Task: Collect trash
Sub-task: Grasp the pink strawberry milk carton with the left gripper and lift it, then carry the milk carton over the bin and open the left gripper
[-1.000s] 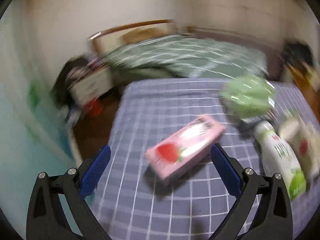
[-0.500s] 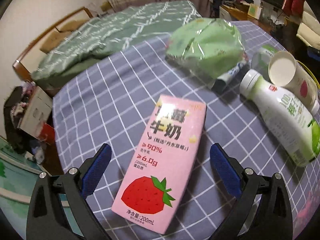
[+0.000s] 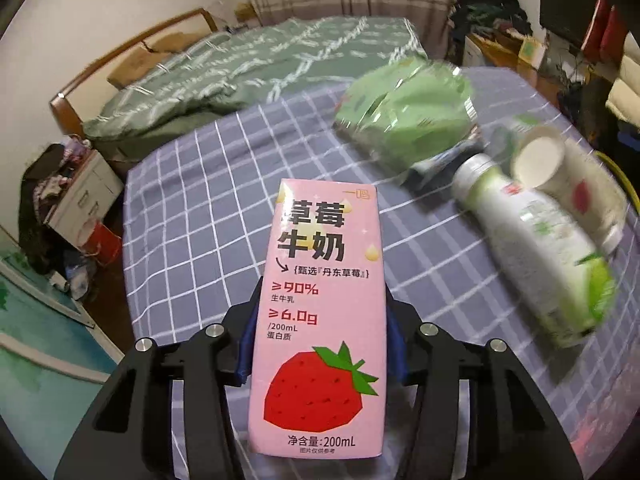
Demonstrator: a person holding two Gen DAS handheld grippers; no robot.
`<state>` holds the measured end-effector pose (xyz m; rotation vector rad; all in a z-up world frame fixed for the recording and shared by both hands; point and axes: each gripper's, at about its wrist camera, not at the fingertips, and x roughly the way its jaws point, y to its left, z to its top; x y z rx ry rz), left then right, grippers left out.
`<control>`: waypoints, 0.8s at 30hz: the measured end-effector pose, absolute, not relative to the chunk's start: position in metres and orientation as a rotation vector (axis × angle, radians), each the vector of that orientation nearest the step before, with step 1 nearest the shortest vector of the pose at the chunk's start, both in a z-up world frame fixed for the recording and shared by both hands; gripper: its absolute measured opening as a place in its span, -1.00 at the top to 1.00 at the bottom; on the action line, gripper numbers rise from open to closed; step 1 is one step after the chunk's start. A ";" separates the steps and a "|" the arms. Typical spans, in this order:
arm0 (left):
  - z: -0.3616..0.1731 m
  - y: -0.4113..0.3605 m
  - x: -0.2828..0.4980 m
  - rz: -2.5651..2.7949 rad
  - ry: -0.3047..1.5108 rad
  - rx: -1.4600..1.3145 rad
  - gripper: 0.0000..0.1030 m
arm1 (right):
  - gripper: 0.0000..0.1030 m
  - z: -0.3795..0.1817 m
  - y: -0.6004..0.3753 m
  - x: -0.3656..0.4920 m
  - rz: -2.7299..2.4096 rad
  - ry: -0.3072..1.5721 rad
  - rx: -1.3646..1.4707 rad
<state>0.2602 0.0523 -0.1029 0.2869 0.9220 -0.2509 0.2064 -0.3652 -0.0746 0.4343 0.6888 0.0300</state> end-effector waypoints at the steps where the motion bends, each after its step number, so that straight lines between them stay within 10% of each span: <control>1: -0.095 0.048 0.253 -0.246 0.909 0.281 0.03 | 0.03 -0.072 -0.366 0.203 0.037 0.679 0.436; 12: -0.012 -0.088 0.185 -0.504 0.790 0.263 0.03 | 0.03 -0.050 -0.401 0.124 -0.039 0.619 0.364; 24: -0.044 -0.331 0.193 -0.886 0.874 0.296 0.03 | 0.02 -0.051 -0.492 0.008 -0.337 0.564 0.368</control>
